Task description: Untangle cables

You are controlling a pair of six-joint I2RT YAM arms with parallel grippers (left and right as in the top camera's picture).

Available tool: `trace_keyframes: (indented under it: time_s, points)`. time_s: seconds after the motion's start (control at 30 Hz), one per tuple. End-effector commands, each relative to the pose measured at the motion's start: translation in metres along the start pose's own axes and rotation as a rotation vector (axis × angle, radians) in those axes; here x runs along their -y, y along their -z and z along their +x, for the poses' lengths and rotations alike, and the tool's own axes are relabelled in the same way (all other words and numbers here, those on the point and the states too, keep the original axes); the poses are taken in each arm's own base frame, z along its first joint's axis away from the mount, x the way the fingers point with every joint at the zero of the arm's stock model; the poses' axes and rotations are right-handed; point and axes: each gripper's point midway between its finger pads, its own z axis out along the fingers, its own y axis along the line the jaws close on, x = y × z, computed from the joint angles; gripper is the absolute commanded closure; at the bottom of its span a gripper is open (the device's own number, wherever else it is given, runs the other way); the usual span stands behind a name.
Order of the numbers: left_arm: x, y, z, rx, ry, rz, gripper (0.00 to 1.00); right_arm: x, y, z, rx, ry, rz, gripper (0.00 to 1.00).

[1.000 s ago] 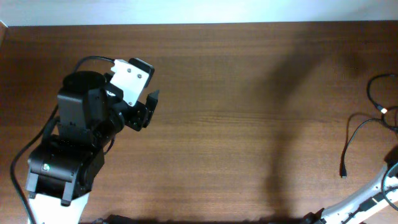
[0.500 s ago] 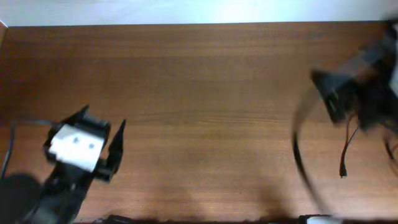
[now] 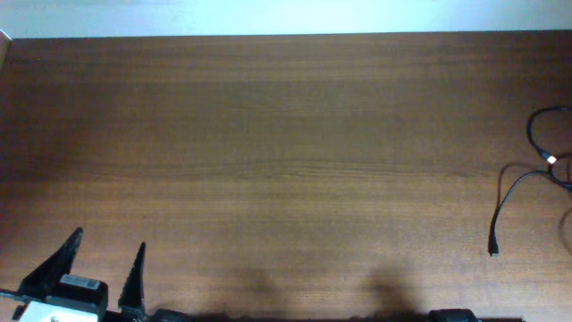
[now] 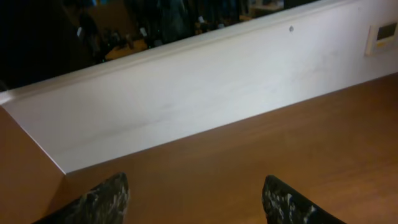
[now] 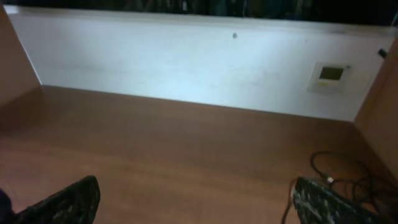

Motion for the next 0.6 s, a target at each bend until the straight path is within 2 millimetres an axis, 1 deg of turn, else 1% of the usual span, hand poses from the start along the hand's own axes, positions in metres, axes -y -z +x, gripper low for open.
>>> trace_keyframes:
  time_s: [0.0,0.03,0.07,0.1,0.13,0.17,0.2,0.23,0.27,0.3,0.33,0.37,0.4,0.43,0.47,0.5,0.53,0.57]
  points:
    - [0.000,0.001,0.005,-0.018,0.012,-0.004,0.30,-0.009,-0.019,0.048,-0.102,-0.027,-0.067,0.01]
    - [0.000,0.002,0.007,-0.027,0.012,-0.002,0.30,-0.009,-0.030,0.063,-0.128,-0.032,-0.070,0.01]
    - [0.000,0.002,0.008,-0.031,0.011,-0.001,0.30,-0.007,-0.040,0.065,-0.098,-0.044,-0.066,0.01]
    - [0.000,0.002,0.008,-0.033,0.011,-0.001,0.30,-0.005,-0.052,0.057,-0.011,-0.066,-0.051,0.01]
    - [0.000,0.002,0.009,-0.034,0.011,-0.001,0.30,-0.003,-0.058,0.048,0.075,-0.058,-0.037,0.01]
    - [0.001,0.001,0.009,-0.035,0.011,0.000,0.30,0.002,-0.069,0.041,0.121,-0.051,-0.007,0.01]
    - [0.001,0.002,0.009,-0.034,0.011,0.000,0.29,0.001,-0.085,0.030,0.152,-0.045,-0.013,0.01]
    - [0.001,0.002,0.009,-0.034,0.011,0.000,0.29,-0.006,-0.102,0.021,0.202,-0.028,-0.072,0.01]
    - [0.001,0.002,0.009,-0.034,0.011,0.000,0.29,-0.008,-0.118,0.015,0.236,-0.015,-0.096,0.01]
    - [0.001,0.002,0.009,-0.036,0.011,0.000,0.29,0.001,-0.142,0.009,0.285,-0.001,-0.069,0.01]
    - [0.001,0.002,0.009,-0.037,0.011,0.000,0.29,0.007,-0.160,0.004,0.333,0.012,-0.062,0.01]
    - [0.001,0.002,0.010,-0.038,0.011,0.000,0.29,0.011,-0.177,0.004,0.371,0.025,-0.060,0.01]
    - [0.001,0.002,0.009,-0.038,0.011,0.000,0.29,0.015,-0.192,0.007,0.405,0.035,-0.059,0.01]
    - [0.001,0.002,0.010,-0.038,0.011,0.000,0.29,0.020,-0.213,0.015,0.438,0.045,-0.058,0.01]
    - [0.001,0.002,0.010,-0.038,0.011,0.000,0.28,0.024,-0.232,0.029,0.463,0.059,-0.054,0.01]
    - [0.001,0.002,0.010,-0.038,0.011,0.000,0.29,0.028,-0.247,0.042,0.492,0.094,-0.046,0.01]
    - [0.001,0.002,0.010,-0.040,0.011,0.001,0.29,0.030,-0.258,0.055,0.511,0.133,-0.031,0.01]
    - [0.001,0.002,0.010,-0.041,0.011,0.001,0.29,0.038,-0.266,0.067,0.512,0.143,0.011,0.01]
